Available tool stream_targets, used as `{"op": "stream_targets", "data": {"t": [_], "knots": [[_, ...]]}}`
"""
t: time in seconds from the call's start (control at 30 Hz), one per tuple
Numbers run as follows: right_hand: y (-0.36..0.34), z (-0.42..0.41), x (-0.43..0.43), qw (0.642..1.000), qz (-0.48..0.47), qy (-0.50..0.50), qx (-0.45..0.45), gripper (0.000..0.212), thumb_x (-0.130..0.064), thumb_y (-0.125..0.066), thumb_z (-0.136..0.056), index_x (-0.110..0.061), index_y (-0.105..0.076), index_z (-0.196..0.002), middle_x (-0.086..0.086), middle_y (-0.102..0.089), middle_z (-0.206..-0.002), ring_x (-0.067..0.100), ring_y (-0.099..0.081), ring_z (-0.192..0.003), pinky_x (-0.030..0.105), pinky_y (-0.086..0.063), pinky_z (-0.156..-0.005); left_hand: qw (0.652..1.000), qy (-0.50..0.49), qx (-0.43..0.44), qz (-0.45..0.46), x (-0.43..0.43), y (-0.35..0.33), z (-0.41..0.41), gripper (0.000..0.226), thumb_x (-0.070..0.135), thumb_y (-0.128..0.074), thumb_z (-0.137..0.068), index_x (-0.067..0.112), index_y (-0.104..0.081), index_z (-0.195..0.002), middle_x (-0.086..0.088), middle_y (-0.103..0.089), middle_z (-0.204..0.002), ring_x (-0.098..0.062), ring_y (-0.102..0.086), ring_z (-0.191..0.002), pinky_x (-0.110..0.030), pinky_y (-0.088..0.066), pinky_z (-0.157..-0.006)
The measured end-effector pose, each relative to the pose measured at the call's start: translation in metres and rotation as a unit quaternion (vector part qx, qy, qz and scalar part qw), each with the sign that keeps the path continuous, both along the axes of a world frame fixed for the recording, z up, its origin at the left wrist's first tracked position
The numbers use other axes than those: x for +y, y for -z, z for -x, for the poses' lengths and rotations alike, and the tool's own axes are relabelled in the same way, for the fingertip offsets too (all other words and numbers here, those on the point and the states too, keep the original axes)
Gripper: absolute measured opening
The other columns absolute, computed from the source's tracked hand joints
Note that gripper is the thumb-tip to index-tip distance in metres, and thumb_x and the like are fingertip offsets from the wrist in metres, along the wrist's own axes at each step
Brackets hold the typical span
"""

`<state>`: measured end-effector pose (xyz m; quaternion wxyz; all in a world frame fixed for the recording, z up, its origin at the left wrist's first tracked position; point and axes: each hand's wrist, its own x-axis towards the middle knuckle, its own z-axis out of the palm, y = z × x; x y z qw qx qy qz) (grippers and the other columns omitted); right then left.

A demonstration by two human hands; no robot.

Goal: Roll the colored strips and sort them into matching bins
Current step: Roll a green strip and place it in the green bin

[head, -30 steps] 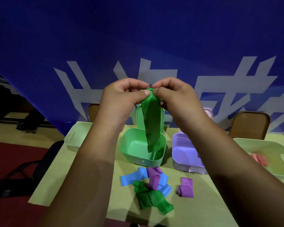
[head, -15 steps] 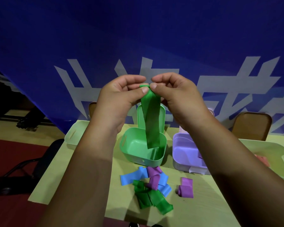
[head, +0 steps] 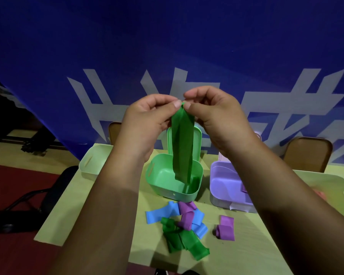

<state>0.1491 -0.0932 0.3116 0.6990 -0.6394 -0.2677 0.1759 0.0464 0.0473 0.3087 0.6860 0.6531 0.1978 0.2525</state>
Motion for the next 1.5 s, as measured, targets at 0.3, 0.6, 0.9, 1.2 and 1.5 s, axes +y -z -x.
{"op": "stream_targets", "data": {"t": [0.3,0.6,0.9,1.2,1.5], "knots": [[0.005,-0.001,0.002,1.0,-0.003,0.006,0.024,0.015,-0.022,-0.079,-0.096,-0.015,-0.078,-0.109,0.013,-0.077,-0.101,0.025,-0.072,-0.092,0.047,-0.061,-0.093,0.999,-0.009,-0.016,-0.042,0.002,-0.001,-0.005,0.021,0.018,-0.084,-0.087,0.017,-0.083,-0.107,-0.022,-0.078,-0.109,-0.046,-0.074,-0.111,-0.066,-0.058,-0.103],[0.002,-0.004,-0.001,0.998,0.038,0.03,-0.037,0.01,-0.023,-0.075,-0.1,-0.02,-0.077,-0.109,0.01,-0.078,-0.102,0.026,-0.076,-0.1,0.047,-0.064,-0.092,1.0,-0.013,-0.017,-0.017,-0.003,0.0,-0.004,0.021,0.006,-0.078,-0.097,0.011,-0.078,-0.117,-0.016,-0.081,-0.109,-0.034,-0.079,-0.107,-0.056,-0.061,-0.102],[0.004,-0.008,-0.002,0.995,0.095,0.01,-0.041,0.026,-0.044,-0.071,-0.101,-0.02,-0.081,-0.102,-0.002,-0.08,-0.091,0.011,-0.075,-0.086,0.036,-0.064,-0.08,0.998,-0.027,-0.029,-0.04,-0.002,0.0,-0.007,0.019,0.004,-0.077,-0.097,0.008,-0.078,-0.115,-0.013,-0.08,-0.101,-0.03,-0.081,-0.099,-0.041,-0.066,-0.089],[0.006,-0.012,-0.003,0.997,0.065,0.007,-0.039,0.01,-0.027,-0.075,-0.1,-0.019,-0.08,-0.103,0.003,-0.079,-0.092,0.022,-0.076,-0.09,0.039,-0.066,-0.083,0.999,-0.017,-0.012,-0.026,-0.002,-0.001,-0.008,0.024,0.001,-0.076,-0.096,0.01,-0.077,-0.118,-0.011,-0.081,-0.11,-0.031,-0.079,-0.106,-0.048,-0.065,-0.096],[0.012,-0.015,0.001,1.0,0.016,0.003,0.02,0.009,-0.019,-0.078,-0.096,-0.016,-0.081,-0.104,0.026,-0.074,-0.103,0.03,-0.067,-0.087,0.063,-0.058,-0.094,1.0,0.001,-0.004,0.017,-0.006,-0.001,-0.01,0.025,0.007,-0.076,-0.098,0.008,-0.075,-0.123,-0.014,-0.081,-0.113,-0.029,-0.079,-0.109,-0.044,-0.063,-0.1]]}}
